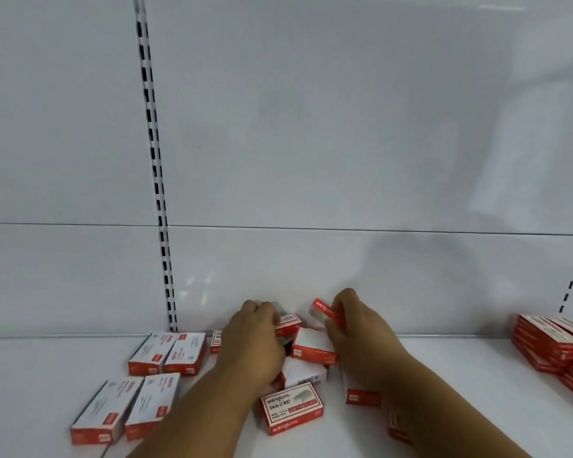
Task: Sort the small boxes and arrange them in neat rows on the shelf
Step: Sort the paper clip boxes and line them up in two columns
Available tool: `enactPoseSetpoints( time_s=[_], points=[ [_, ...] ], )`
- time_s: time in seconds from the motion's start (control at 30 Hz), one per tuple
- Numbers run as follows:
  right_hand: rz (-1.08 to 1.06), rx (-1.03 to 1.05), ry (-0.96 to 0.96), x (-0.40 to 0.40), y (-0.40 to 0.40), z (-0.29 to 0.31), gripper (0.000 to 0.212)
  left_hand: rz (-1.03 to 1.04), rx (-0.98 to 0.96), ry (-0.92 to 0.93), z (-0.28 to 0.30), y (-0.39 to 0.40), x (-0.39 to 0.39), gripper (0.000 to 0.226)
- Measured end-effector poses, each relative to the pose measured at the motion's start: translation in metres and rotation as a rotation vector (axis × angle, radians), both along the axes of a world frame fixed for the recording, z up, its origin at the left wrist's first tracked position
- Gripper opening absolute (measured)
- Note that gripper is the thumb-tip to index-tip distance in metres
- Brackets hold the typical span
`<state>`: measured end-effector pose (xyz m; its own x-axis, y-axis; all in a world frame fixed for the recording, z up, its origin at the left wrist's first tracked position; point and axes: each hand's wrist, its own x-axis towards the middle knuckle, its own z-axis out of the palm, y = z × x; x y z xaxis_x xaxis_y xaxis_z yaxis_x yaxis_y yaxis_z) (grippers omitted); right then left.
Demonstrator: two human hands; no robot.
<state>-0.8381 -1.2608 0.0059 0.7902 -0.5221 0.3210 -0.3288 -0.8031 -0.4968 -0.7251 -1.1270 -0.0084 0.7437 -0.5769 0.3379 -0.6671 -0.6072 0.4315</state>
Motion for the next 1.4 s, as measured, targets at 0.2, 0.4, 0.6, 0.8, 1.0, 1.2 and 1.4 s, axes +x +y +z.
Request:
enactPoseSetpoints(
  time_s=[0.2,0.4,0.6,0.8,1.0,1.2,1.4],
  points=[
    [-0.078,0.289,-0.223,0.000,-0.004,0.007,0.033,0.045,-0.107,0.028,0.007,0.004,-0.008,0.037],
    [-0.020,0.869,-0.408,-0.004,-0.017,0.012,0.006,0.024,-0.510,0.290,0.017,0.003,-0.019,0.055],
    [0.097,1.189,-0.466,-0.008,-0.025,0.013,0.033,-0.037,-0.740,0.642,0.022,-0.001,-0.032,0.026],
    [0.128,1.414,-0.644,-0.010,-0.021,0.013,0.026,-0.049,-0.785,0.780,0.019,-0.002,-0.037,0.024],
    [0.172,1.366,-0.717,-0.014,-0.014,0.019,0.026,-0.037,-0.874,0.760,0.016,0.000,-0.038,0.039],
    [0.091,1.039,-0.634,-0.042,-0.015,0.047,0.023,-0.028,-0.940,0.666,0.043,-0.013,-0.065,0.021],
    [0.036,0.695,-0.563,-0.140,-0.060,0.067,0.016,-0.193,-0.849,0.757,0.067,-0.080,-0.144,0.028]
  ],
)
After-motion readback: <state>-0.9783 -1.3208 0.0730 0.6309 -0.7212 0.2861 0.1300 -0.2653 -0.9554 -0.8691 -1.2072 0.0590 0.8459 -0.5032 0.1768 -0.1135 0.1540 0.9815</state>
